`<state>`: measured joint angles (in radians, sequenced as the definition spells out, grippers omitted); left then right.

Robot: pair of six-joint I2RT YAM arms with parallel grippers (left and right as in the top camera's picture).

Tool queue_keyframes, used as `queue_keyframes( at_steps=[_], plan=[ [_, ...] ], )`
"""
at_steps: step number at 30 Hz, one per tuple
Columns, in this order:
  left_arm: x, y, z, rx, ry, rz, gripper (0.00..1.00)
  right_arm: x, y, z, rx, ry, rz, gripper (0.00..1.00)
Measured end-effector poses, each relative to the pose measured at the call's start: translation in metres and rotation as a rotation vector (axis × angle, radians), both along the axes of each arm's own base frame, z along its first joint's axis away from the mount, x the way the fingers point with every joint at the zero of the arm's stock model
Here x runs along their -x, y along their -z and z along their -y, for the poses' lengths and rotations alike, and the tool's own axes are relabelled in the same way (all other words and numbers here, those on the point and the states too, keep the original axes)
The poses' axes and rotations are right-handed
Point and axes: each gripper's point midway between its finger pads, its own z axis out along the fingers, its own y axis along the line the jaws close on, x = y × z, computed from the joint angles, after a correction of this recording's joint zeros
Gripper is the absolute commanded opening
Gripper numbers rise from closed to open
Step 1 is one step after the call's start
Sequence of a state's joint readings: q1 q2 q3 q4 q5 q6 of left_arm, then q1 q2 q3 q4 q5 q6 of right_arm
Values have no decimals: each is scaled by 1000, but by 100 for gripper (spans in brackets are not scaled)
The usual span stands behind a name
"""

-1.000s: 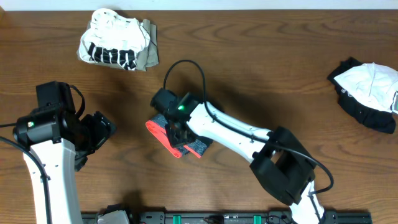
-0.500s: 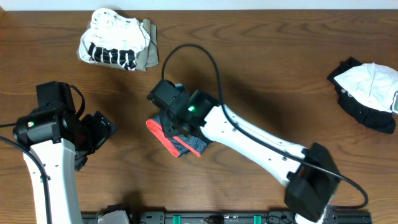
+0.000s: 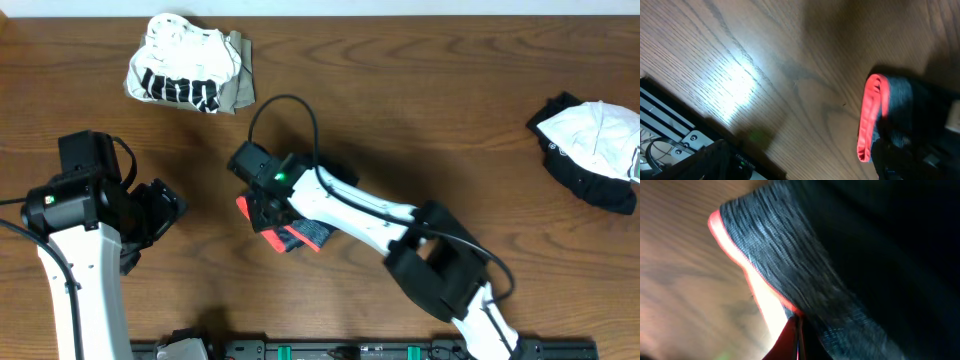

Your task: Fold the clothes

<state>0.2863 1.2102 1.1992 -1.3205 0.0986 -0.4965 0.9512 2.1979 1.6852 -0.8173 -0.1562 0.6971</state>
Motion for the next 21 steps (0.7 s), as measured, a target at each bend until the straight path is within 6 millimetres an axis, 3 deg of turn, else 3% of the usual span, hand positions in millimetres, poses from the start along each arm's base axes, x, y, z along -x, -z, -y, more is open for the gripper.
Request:
queue_keyframes(
  at_steps=[3, 8, 10, 13, 18, 21],
  plan=[
    [0, 0, 0, 0, 5, -1, 92, 4, 10, 1, 16, -4, -25, 1],
    [0, 0, 0, -2, 26, -1, 92, 4, 0, 18, 78, 10, -6, 8],
    [-2, 0, 2, 6, 46, 9, 92, -2, -15, 25, 78, 12, 29, 13],
    [-8, -2, 11, 50, 95, 43, 92, -18, -62, 34, 17, 27, 108, 37],
    [-19, -5, 28, 136, 168, 105, 92, -44, -174, 78, -123, 74, 292, 74],
    [-19, 5, 39, 195, 204, 113, 93, -50, -216, 113, -150, 112, 362, 84]
  ],
)
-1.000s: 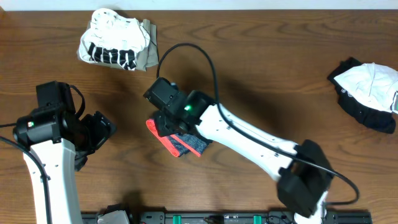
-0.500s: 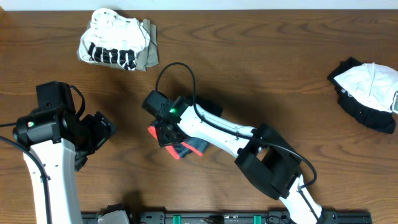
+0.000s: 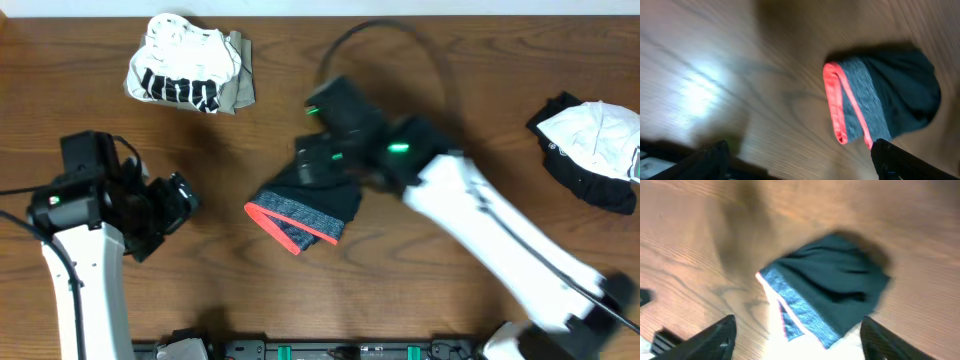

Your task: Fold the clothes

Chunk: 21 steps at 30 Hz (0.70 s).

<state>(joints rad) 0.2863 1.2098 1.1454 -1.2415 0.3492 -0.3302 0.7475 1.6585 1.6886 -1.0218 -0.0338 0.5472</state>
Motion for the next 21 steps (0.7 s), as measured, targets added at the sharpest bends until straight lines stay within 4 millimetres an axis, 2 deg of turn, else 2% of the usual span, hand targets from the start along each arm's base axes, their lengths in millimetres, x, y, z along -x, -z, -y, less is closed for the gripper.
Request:
queue_keyframes(
  at_steps=[2, 4, 8, 11, 15, 21],
  plan=[
    [2, 19, 11, 60, 26, -10, 93, -1, -15, 25, 3, 36, 14, 91],
    [3, 40, 21, 122, 42, -6, 92, -4, -18, 44, 18, 65, 10, 99],
    [13, 91, 55, 316, 78, 21, 92, -10, -12, 71, 59, 114, -22, 99],
    [25, 115, 76, 445, 89, 41, 92, -15, -10, 85, 75, 141, -31, 99],
    [40, 123, 93, 551, 87, 29, 92, -20, -10, 92, 79, 153, -26, 99],
    [22, 115, 96, 577, 113, 120, 92, -23, -11, 92, 80, 141, -9, 99]
  ],
)
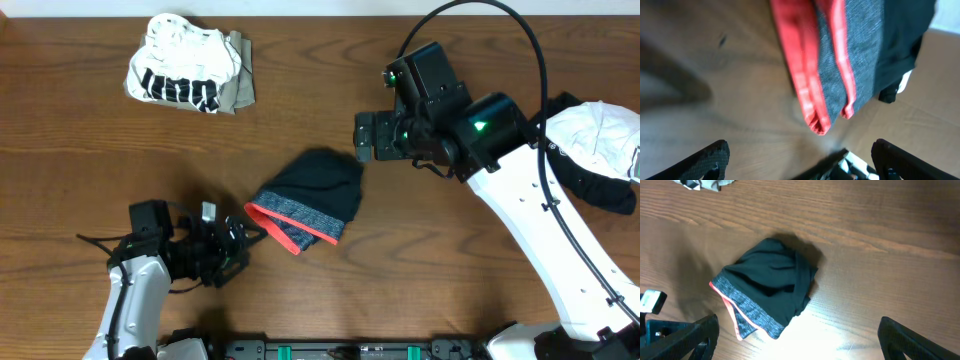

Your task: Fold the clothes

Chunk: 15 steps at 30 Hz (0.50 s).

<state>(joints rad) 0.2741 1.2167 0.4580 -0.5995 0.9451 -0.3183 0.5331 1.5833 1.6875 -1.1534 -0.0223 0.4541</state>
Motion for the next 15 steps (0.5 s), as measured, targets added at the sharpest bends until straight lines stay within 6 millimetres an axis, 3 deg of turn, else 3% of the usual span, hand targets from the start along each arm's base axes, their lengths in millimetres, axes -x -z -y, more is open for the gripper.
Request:
queue_keyframes(
  at_steps=[5, 9, 15],
  plan=[
    [-20, -8, 14, 3, 33, 91, 93, -4, 1, 0, 17, -13, 17, 98],
    [-28, -9, 29, -8, 54, 101, 92, -17, 11, 10, 80, 10, 29, 80],
    [-28, -2, 42, -60, 43, 50, 92, -57, 40, 25, 131, 48, 33, 53]
  ],
)
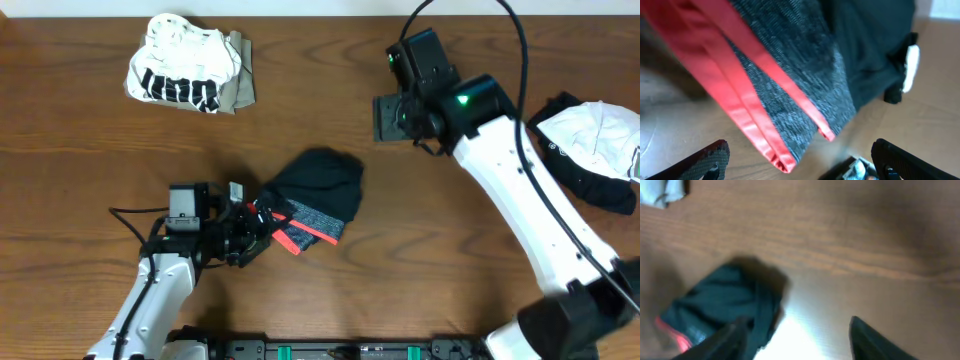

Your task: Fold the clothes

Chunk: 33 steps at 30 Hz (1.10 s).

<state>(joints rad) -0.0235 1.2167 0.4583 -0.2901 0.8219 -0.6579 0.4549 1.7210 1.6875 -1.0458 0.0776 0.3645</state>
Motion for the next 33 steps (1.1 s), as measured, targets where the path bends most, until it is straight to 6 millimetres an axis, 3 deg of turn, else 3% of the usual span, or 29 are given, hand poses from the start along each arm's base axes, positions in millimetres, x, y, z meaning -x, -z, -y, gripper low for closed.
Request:
queue_keyframes(
  at_steps=[7, 9, 11, 15, 29, 33],
  plan=[
    [-5, 14, -9, -80, -65, -38, 92, -31, 52, -9, 6, -28, -55, 55],
    [-10, 17, -11, -91, -78, -34, 93, -35, 67, -15, 1, -44, -80, 62],
    [-15, 21, -12, -97, -87, -31, 92, -36, 79, -19, -2, -60, -103, 79],
    [-19, 34, -13, -102, -97, -59, 92, -34, 99, -24, -5, -85, -153, 88],
    [-49, 33, 22, 17, -33, -7, 93, -29, 104, -35, -65, -129, -193, 97],
    [-50, 33, 31, 26, -15, -3, 92, -28, 104, -36, -71, -135, -196, 94]
  ],
)
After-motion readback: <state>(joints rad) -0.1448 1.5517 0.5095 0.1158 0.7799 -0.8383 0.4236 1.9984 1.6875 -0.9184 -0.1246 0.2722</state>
